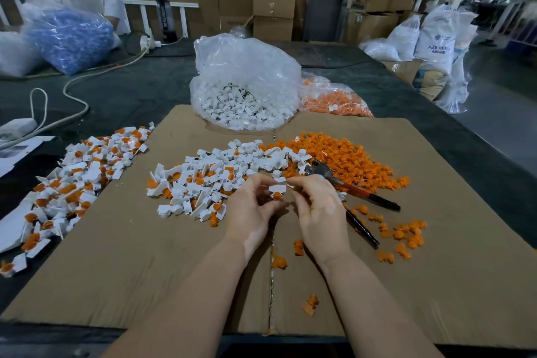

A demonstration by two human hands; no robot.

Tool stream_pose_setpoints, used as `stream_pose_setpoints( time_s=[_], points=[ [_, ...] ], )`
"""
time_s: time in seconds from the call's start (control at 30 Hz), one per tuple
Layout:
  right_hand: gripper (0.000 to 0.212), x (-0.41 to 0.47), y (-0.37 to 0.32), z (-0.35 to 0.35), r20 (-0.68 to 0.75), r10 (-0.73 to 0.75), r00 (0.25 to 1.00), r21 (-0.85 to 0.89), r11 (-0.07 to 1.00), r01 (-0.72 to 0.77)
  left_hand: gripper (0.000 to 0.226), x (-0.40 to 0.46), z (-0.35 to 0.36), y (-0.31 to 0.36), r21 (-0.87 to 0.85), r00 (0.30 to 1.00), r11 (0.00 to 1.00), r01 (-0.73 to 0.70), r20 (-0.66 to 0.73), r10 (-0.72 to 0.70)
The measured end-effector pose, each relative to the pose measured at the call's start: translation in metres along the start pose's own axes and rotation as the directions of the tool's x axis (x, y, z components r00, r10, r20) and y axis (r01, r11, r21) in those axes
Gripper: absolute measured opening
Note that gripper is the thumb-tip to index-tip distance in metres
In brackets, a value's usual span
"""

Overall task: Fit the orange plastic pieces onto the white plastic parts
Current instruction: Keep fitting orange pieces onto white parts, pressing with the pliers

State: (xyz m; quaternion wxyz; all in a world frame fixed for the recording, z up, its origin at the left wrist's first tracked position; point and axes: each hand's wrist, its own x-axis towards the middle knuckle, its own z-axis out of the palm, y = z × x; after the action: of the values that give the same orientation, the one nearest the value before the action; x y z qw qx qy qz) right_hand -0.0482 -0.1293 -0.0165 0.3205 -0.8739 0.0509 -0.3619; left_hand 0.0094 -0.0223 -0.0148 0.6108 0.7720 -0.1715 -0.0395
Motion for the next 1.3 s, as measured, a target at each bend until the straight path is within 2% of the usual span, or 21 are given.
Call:
stream_pose_setpoints(
  time_s=[0.1,0.53,0.7,0.83,0.97,1.1,1.3],
  points=[
    [0.02,0.0,0.0012,-0.0003,-0.003,0.024,1.0,-0.026,0.999,-0.024,0.03,-0.0002,-0.0005,-0.001,-0.018,1.0,1.0,0.002,-0.016,-0.003],
    [0.019,-0.0007,-0.0019,-0.0008,0.015,-0.041,0.999,-0.066,0.997,0.041,0.028,-0.0009,-0.0009,0.0012,0.026,1.0,1.0,-0.014,-0.007,0.014],
    [0.019,-0.001,-0.0001,0.0,-0.005,0.008,1.0,-0.092,0.996,-0.008,0.027,-0.001,-0.0004,0.0009,0.008,1.0,1.0,0.003,-0.03,-0.002],
    [0.013,-0.0008,-0.0012,-0.0007,0.013,-0.041,0.999,-0.061,0.997,0.042,0.026,-0.0011,-0.0008,-0.0002,0.057,1.0,0.998,-0.012,-0.027,0.013],
    [0.01,-0.0004,-0.0032,-0.0016,0.09,-0.066,0.994,-0.05,0.996,0.071,0.025,-0.0021,-0.001,0.0001,0.177,0.998,0.982,-0.062,-0.011,0.065],
    [0.01,-0.0005,-0.0035,-0.0018,0.141,-0.036,0.989,-0.027,0.999,0.04,0.023,-0.0032,0.0008,0.0012,0.235,0.996,0.968,-0.085,0.036,0.079],
    [0.012,0.0005,-0.0032,-0.0009,0.15,-0.067,0.986,-0.042,0.996,0.074,0.019,-0.0031,0.0021,0.0003,0.282,0.996,0.956,-0.082,0.051,0.07]
  ],
)
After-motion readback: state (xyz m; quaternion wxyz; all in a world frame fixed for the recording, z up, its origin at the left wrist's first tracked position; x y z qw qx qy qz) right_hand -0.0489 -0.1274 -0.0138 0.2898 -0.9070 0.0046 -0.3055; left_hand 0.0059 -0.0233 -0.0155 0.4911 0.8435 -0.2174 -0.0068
